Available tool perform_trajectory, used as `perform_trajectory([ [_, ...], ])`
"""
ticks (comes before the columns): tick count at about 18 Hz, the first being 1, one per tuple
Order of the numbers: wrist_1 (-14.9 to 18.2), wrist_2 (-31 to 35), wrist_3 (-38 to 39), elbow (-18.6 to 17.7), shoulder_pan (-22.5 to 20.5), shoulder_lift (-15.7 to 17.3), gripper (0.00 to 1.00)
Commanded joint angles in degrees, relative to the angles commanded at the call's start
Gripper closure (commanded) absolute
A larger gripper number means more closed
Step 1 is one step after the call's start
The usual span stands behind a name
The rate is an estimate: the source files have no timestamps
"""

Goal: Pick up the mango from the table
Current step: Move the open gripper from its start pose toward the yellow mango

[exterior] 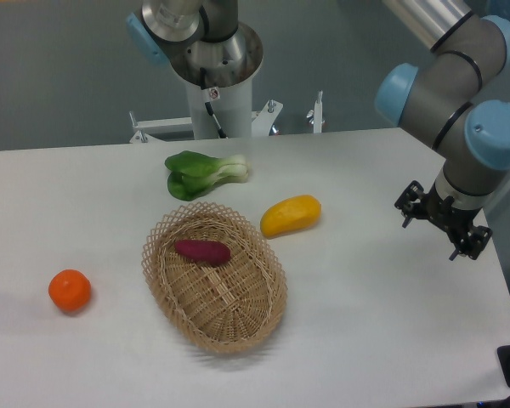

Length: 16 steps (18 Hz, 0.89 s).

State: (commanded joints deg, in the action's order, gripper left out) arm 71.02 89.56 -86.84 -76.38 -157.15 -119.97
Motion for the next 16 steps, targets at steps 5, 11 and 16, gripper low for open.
perform_trajectory([
  [5, 0.0, 0.5, 0.2, 0.0, 0.3, -0.1, 0.0],
  [11, -0.1, 0.4, 2.2, -0.3, 0.6, 0.0, 0.0],
  [16, -0.3, 0.3, 3.6, -0.5, 0.8, 0.0, 0.0],
])
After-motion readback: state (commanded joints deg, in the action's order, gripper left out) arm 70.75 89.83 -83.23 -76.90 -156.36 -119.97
